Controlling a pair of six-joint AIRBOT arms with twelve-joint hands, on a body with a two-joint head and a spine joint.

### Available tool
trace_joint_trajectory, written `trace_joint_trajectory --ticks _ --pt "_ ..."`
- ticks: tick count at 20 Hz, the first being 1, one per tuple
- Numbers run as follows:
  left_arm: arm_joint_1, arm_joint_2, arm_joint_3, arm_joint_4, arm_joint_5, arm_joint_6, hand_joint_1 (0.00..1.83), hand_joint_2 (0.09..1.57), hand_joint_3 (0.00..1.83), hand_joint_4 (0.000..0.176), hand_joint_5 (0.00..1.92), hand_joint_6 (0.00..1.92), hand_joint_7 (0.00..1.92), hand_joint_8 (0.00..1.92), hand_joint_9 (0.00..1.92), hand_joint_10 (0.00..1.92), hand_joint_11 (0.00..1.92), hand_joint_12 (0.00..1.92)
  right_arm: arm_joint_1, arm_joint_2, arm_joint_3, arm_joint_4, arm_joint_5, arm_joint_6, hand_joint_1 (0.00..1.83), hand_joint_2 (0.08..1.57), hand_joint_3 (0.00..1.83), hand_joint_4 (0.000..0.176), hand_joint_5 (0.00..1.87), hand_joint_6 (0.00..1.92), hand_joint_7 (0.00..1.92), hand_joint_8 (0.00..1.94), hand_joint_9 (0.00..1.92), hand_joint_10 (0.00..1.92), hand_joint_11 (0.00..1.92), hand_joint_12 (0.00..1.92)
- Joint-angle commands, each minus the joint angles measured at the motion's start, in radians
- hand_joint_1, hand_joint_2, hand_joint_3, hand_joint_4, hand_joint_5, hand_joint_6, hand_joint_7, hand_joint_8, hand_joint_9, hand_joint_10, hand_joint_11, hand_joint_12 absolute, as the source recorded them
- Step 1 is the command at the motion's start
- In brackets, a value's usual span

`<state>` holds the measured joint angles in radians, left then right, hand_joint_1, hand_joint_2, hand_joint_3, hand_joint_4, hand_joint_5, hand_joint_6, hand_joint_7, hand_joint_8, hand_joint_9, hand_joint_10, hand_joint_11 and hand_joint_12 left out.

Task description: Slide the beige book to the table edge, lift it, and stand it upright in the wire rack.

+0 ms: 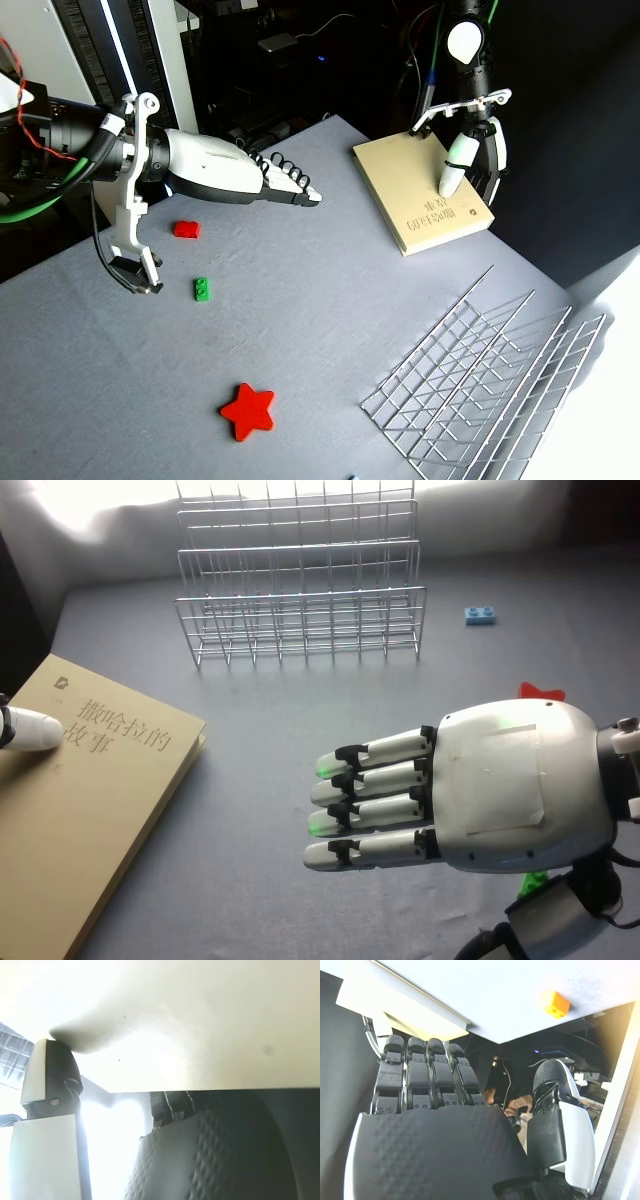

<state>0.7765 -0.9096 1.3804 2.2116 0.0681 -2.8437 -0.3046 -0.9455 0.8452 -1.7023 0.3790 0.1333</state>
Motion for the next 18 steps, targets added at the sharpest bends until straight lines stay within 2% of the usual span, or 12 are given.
trace_joint_trajectory --ticks 1,5,10,15,17,18 --pt "-0.013 0.006 0.002 0.006 0.106 0.0 1.15 1.26 0.0 0.0 0.65 1.4 0.8 1.41 0.71 1.26 0.57 1.4 0.005 0.003 -0.005 0.038 0.015 -0.002 0.0 1.11 0.0 0.0 0.0 0.0 0.0 0.0 0.0 0.0 0.0 0.0" --pt "-0.035 0.007 -0.003 0.009 0.127 0.0 1.14 1.28 0.0 0.0 0.64 1.38 0.75 1.51 0.68 1.3 0.56 1.41 0.004 0.003 -0.005 0.038 0.014 -0.002 0.0 1.13 0.0 0.0 0.0 0.0 0.0 0.0 0.0 0.0 0.0 0.0" --pt "-0.066 0.013 -0.015 0.009 0.16 0.0 1.14 1.27 0.0 0.0 0.66 1.39 0.75 1.47 0.68 1.26 0.55 1.38 0.003 0.003 -0.005 0.038 0.013 -0.003 0.0 1.12 0.0 0.0 0.0 0.0 0.0 0.0 0.0 0.0 0.0 0.0" --pt "-0.129 0.027 -0.018 0.049 0.168 0.0 1.13 1.28 0.0 0.0 0.63 1.45 0.74 1.47 0.67 1.27 0.53 1.42 0.002 0.003 -0.006 0.038 0.012 -0.003 0.0 1.13 0.0 0.0 0.0 0.0 0.0 0.0 0.0 0.0 0.0 0.0" --pt "-0.156 0.036 -0.029 0.053 0.201 0.0 1.13 1.28 0.0 0.0 0.63 1.45 0.74 1.47 0.67 1.27 0.52 1.42 0.002 0.003 -0.006 0.038 0.011 -0.004 0.0 1.13 0.0 0.0 0.0 0.0 0.0 0.0 0.0 0.0 0.0 0.0" --pt "-0.172 0.042 -0.038 0.054 0.222 0.0 1.14 1.27 0.0 0.0 0.66 1.39 0.76 1.47 0.67 1.25 0.51 1.44 0.002 0.003 -0.006 0.038 0.011 -0.004 0.0 1.13 0.0 0.0 0.0 0.0 0.0 0.0 0.0 0.0 0.0 0.0"
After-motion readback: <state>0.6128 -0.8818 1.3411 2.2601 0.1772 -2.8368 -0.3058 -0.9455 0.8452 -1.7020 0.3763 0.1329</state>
